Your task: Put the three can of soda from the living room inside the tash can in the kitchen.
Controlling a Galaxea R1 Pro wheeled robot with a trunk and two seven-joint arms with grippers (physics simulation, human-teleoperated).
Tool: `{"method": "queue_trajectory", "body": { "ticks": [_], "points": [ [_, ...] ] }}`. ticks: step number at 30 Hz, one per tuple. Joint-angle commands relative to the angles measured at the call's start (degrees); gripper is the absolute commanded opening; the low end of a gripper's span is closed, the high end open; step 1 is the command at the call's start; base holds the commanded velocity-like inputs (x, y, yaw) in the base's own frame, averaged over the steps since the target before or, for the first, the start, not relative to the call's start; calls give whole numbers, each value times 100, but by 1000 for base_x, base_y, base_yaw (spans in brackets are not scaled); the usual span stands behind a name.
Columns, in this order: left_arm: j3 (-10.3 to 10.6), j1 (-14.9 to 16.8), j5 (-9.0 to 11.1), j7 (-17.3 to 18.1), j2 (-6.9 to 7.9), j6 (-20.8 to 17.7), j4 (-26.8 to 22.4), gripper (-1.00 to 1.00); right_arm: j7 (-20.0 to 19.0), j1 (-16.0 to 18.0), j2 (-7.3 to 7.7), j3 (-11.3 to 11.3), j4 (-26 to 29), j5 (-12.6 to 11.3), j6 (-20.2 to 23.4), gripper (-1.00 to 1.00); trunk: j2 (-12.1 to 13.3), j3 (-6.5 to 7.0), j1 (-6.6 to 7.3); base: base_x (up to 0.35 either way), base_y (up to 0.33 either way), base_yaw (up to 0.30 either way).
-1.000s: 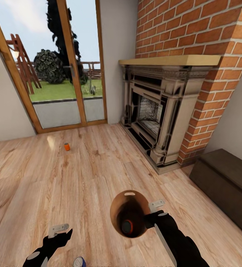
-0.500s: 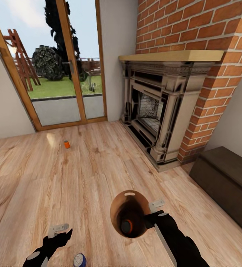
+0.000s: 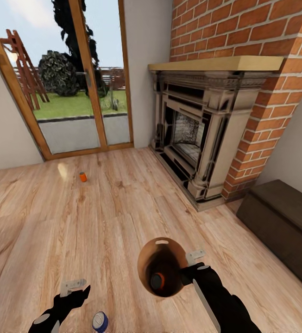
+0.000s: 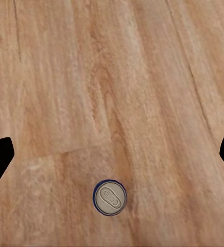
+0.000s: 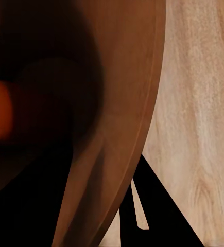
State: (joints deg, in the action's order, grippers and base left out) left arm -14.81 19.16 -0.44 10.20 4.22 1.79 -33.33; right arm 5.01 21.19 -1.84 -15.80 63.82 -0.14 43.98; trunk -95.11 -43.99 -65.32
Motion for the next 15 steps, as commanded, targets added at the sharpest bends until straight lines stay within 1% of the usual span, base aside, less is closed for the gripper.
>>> {"method": "queue_trajectory", "body": {
  "ticks": [1,4,5,8,15],
  "points": [
    [-2,0,0,0,0,58,3,100,0,3,-1,-2,2,-30,-4,-100,0,-9,0,0,0,0],
    [-3,0,-3,0,0,220,20,100,0,1,-1,-2,1,-30,-4,-100,0,-36,0,0,0,0],
    [-4,0,-6,0,0,359,33,100,0,0,-1,-2,0,-30,-4,-100,0,-45,0,0,0,0],
    [-4,0,-7,0,0,446,40,100,0,4,-1,-2,0,-30,-4,-100,0,-71,0,0,0,0],
    [-1,0,-9,0,0,496,48,100,0,0,-1,-2,-1,-30,-4,-100,0,-132,0,0,0,0]
  ]
}}
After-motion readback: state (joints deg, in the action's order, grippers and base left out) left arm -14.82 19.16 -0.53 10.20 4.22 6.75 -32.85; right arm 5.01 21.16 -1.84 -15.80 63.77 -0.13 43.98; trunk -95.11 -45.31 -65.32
